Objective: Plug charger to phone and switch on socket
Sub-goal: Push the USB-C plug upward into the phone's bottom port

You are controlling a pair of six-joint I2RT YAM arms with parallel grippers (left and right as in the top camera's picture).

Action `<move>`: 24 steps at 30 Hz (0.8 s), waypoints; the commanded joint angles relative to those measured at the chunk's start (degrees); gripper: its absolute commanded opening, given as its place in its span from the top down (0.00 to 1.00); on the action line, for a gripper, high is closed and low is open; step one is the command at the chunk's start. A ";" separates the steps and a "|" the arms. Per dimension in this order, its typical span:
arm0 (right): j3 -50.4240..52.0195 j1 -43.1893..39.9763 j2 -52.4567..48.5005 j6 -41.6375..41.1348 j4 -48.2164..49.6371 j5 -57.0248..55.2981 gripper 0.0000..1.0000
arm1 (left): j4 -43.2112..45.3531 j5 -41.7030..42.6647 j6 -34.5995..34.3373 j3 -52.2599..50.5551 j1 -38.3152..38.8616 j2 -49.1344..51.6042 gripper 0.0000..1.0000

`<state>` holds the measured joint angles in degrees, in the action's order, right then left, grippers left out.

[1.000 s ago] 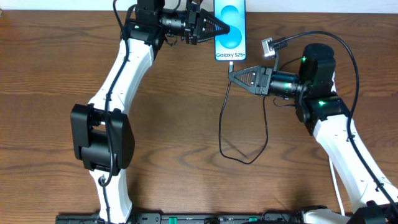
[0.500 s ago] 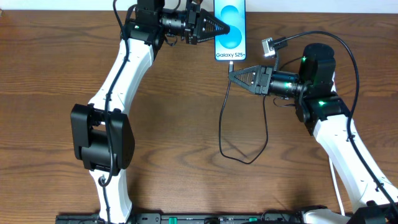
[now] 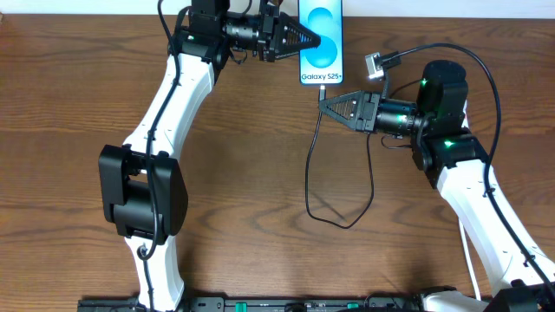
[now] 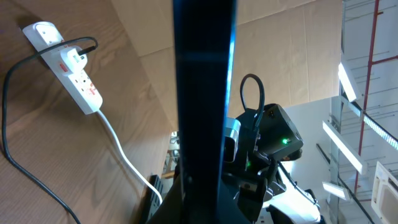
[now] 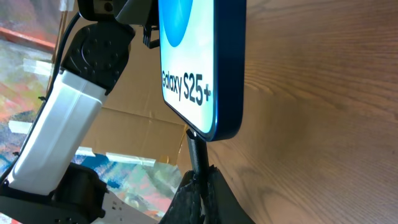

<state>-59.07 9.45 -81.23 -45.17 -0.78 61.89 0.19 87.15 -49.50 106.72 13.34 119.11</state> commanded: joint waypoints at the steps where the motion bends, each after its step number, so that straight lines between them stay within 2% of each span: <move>1: -0.07 -0.37 0.87 -0.68 0.20 0.00 0.98 | 0.33 2.19 0.74 0.33 0.31 -2.95 0.93; 24: -0.07 -0.37 0.87 -1.53 1.22 0.15 0.98 | 0.31 2.23 0.70 0.33 0.42 -2.95 0.93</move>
<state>-59.07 9.45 -81.23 -46.26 0.23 62.19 0.23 87.09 -49.50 106.72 13.52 119.11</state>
